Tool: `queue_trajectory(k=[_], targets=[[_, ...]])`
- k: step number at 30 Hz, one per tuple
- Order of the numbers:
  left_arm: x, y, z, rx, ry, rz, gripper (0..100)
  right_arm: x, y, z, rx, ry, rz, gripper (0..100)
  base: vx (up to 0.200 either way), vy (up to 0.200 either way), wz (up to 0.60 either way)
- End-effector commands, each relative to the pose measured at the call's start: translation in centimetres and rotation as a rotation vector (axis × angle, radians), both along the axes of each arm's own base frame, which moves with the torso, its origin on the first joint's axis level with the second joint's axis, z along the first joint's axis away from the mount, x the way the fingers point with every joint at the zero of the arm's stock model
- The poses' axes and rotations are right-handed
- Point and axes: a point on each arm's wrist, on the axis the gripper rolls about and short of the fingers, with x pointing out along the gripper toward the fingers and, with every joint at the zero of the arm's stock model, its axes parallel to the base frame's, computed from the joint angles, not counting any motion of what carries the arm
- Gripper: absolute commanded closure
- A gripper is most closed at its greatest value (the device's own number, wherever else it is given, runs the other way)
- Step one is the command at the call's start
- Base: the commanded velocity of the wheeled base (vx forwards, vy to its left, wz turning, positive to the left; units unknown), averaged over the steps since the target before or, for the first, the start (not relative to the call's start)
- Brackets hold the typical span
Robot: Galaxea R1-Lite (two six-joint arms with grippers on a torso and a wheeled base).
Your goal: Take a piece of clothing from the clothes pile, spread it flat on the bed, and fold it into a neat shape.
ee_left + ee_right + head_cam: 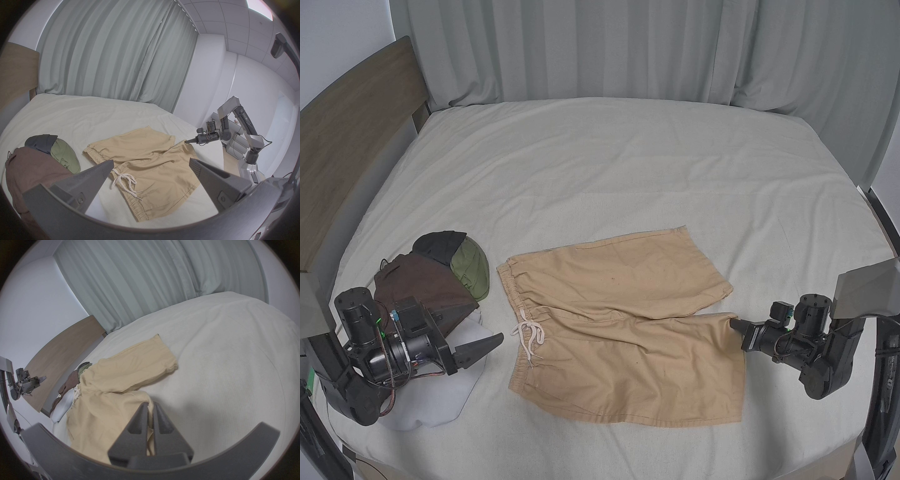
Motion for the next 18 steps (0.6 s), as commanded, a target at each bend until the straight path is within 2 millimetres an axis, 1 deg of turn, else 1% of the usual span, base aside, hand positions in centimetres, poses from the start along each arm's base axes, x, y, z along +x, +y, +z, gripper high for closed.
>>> queue_trajectory(k=[1, 11, 18], targets=[[0.0, 0.0, -0.1, 0.000, 0.004, 0.000, 0, 1.0, -0.3, -1.2, -0.012, 0.006, -0.044, 100, 0.000, 0.000, 0.00], [0.0, 0.0, -0.1, 0.000, 0.003, 0.000, 0, 2.3, -0.2, -1.1, -0.008, -0.036, -0.058, 100, 0.000, 0.000, 0.00], [0.1, 0.0, 0.0, 0.000, 0.001, 0.002, 0, 2.6, -0.3, -1.1, -0.007, -0.045, -0.062, 100, 0.000, 0.000, 0.00]])
